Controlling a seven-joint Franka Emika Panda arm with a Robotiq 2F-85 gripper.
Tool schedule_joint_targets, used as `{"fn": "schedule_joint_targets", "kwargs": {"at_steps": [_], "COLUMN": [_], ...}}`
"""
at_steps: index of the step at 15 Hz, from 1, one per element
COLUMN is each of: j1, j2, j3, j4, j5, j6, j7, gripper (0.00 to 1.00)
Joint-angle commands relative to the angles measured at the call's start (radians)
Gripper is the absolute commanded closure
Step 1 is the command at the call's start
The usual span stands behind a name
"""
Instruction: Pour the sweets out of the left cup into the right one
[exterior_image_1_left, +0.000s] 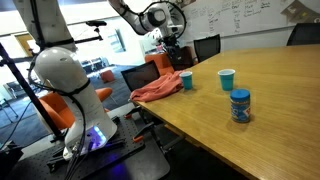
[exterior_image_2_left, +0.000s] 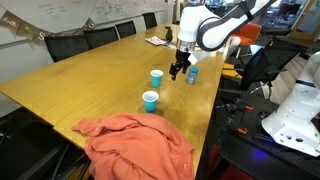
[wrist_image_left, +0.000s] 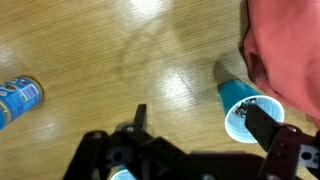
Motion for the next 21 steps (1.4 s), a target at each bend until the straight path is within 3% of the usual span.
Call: {"fn": "schedule_joint_targets", "kwargs": {"at_steps": [1,4,5,10,16,21], "j1": [0.064,0.106,0.108,0.127,0.143,0.134], "j2": [0.159,0.225,0.187,0.229,0.319,0.401], "j3": [-0.059,-0.094,-0.105,-0.117,-0.157,-0.123], "j4": [0.156,0.224,0.169,0.207,0.25,0.269], "j5": [0.005,0.023,0.025,0.027,0.058,0.187], "j6": [0.001,-0.044,-0.004,-0.007,0.09,0.214], "j7": [0.036,0.016,0.0,0.0,0.027,-0.038], "gripper": [0.0,0.0,0.0,0.0,0.0,0.0]}}
